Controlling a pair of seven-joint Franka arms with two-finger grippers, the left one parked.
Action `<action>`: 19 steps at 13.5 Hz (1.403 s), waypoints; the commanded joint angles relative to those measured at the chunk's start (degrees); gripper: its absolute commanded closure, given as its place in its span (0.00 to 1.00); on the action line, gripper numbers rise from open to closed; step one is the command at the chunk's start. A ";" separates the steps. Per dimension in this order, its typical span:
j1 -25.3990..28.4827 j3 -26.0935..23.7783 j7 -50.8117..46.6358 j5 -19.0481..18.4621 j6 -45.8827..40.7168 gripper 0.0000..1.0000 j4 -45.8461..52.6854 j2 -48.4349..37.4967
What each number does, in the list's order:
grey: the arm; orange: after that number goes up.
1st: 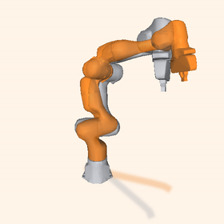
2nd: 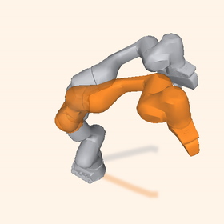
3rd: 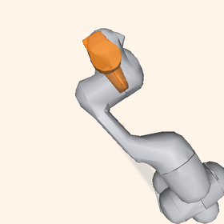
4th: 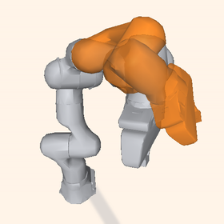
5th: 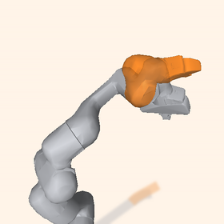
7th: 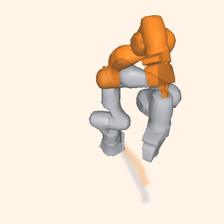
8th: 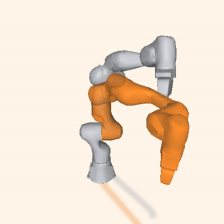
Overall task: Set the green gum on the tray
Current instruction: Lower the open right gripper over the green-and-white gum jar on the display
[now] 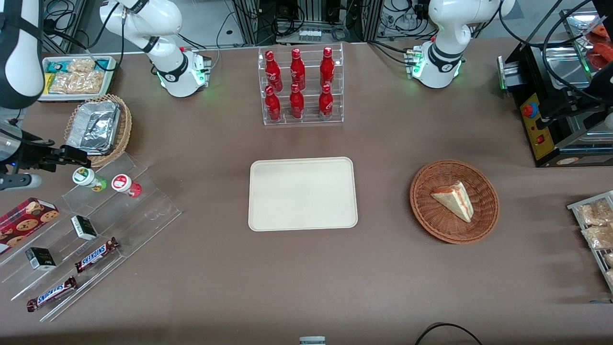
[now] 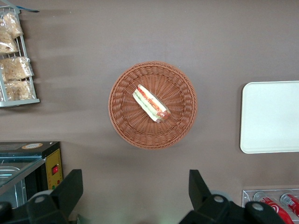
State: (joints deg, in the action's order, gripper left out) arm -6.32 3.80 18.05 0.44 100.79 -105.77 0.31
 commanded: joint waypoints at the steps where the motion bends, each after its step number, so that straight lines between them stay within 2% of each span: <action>1: -2.64 0.42 13.70 -0.62 8.34 0.00 -8.64 -3.55; 6: -6.69 0.68 32.46 -1.06 23.12 0.00 -19.81 -5.75; 13: -6.69 1.74 35.56 -1.06 30.69 0.00 -24.75 -4.97; 19: -6.69 1.74 35.56 -0.97 32.63 0.01 -25.19 -3.56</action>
State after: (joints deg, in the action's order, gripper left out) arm -12.92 5.34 53.16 0.40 131.45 -130.15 -3.49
